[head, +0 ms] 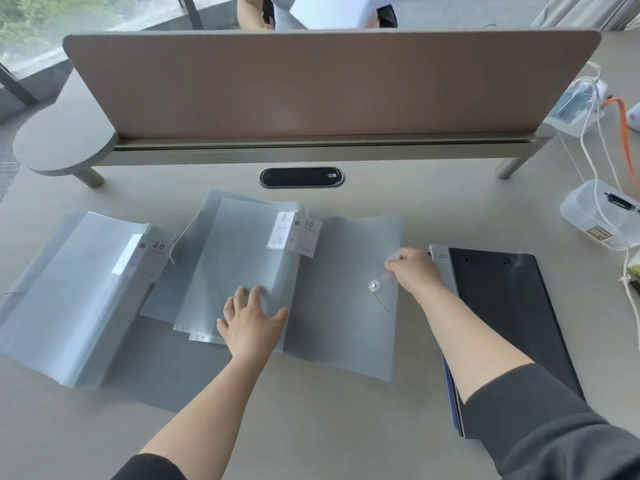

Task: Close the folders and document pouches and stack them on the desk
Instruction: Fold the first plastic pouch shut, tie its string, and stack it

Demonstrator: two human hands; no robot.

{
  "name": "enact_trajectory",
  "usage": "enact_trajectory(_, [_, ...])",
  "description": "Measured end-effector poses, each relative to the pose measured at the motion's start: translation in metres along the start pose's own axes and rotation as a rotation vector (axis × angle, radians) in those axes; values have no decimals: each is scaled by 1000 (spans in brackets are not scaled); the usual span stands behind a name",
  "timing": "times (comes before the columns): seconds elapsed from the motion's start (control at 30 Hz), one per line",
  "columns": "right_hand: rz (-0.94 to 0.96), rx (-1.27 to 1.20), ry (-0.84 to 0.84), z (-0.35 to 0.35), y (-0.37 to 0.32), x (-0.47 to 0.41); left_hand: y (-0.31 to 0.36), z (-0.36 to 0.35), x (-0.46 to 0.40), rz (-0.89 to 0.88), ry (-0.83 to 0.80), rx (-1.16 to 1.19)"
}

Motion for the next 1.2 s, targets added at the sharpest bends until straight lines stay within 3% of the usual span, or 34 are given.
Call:
enact_trajectory(0.13, [123,142,-19,8,-13,-1,2,2,-1,16,3,25])
enact_trajectory(0.33, [180,-232,-109,12,-14,0,3,7,-1,43,12,79])
enact_trajectory(0.6, [159,-331,-132,12,-9,13,7,8,3,44,-5,117])
enact_trajectory(0.83, [205,-502,-134,25,-12,24,18,21,3,-21,29,294])
enact_trajectory(1.2, [198,-395,-166,18,2,28,33,10,14,-96,-55,334])
Point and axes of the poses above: each hand's wrist, its own x-axis away from the middle knuckle, its own z-axis out of the back of the hand, y = z × x, the point moved 6 cm from there along -x, towards the middle knuckle, and after that the axes turned 11 degrees about x, right-handed, at the moved point
